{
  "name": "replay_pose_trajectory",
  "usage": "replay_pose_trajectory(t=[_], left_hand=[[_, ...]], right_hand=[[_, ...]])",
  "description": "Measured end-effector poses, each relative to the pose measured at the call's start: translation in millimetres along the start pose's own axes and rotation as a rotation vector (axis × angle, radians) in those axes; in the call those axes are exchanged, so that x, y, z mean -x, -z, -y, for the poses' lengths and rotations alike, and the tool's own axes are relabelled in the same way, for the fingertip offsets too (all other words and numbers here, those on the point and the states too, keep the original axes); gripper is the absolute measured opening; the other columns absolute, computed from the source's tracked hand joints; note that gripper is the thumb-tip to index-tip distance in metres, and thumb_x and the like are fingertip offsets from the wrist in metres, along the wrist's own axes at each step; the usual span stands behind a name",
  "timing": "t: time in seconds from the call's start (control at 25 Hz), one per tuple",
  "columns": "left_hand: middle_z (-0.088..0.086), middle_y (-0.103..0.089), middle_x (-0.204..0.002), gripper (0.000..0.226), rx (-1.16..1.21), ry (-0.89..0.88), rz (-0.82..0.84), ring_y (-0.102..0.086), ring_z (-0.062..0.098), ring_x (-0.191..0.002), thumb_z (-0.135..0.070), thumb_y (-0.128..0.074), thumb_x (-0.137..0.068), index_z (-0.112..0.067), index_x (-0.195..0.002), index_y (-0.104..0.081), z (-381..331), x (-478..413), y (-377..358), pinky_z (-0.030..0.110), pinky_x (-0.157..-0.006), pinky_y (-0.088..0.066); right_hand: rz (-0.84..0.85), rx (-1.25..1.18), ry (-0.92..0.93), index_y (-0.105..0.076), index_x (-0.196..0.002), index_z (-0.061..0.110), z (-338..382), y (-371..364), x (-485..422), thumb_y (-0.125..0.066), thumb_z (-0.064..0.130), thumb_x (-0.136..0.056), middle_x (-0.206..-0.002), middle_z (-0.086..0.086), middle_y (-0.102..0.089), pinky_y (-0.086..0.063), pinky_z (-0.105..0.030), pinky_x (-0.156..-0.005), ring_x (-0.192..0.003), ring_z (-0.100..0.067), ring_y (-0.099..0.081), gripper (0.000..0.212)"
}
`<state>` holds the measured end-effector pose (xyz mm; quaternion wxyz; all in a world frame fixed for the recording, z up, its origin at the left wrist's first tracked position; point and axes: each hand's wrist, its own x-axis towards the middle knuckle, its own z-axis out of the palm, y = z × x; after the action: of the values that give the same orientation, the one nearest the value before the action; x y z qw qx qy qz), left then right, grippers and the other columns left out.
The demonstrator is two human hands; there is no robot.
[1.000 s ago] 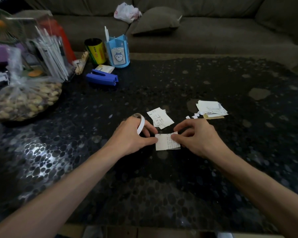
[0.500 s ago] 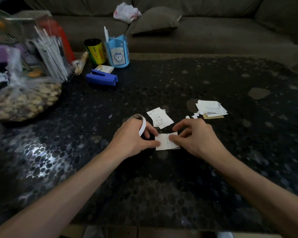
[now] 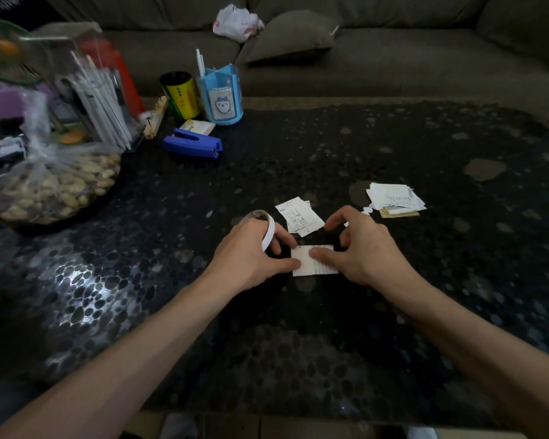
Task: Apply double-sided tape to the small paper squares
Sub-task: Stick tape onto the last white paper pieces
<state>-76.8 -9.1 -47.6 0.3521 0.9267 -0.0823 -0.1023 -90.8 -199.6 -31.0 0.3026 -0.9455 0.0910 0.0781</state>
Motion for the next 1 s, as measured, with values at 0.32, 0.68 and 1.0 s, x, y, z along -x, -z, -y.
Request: replay_pose_trajectory(t=[0.32, 0.68, 1.0], left_hand=[[-0.014, -0.063, -0.093, 0.046, -0.054, 0.006, -0.024, -0.061, 0.004, -0.085, -0.057, -0.087, -0.071, -0.04, -0.111, -0.071, -4, 4, -3, 0.035, -0.077, -0.057], [-0.014, -0.064, -0.096, 0.044, -0.062, -0.073, -0.066, -0.061, 0.003, -0.086, -0.047, -0.093, -0.067, -0.035, -0.099, -0.067, -7, 4, -8, 0.034, -0.076, -0.056], [-0.012, -0.078, -0.091, 0.015, 0.295, -0.075, -0.037, -0.072, 0.0, -0.085, -0.037, -0.077, -0.09, -0.032, -0.105, -0.08, -11, 3, -2, 0.021, -0.073, -0.056]], right_hand=[[0.099, -0.044, 0.045, -0.063, -0.124, 0.037, -15, 10, -7, -0.079, 0.025, -0.093, -0.104, 0.012, -0.054, -0.049, -0.028, -0.085, -0.089, -0.008, -0.059, 0.036], [0.096, 0.026, 0.2, -0.069, -0.118, 0.036, -22, 6, -2, -0.083, 0.038, -0.088, -0.113, 0.01, -0.052, -0.044, -0.025, -0.079, -0.074, 0.0, -0.047, 0.034], [0.079, -0.419, 0.261, -0.076, -0.102, 0.03, -29, -1, 1, -0.076, 0.032, -0.095, -0.095, 0.011, -0.077, -0.056, -0.023, -0.081, -0.089, -0.002, -0.072, 0.006]])
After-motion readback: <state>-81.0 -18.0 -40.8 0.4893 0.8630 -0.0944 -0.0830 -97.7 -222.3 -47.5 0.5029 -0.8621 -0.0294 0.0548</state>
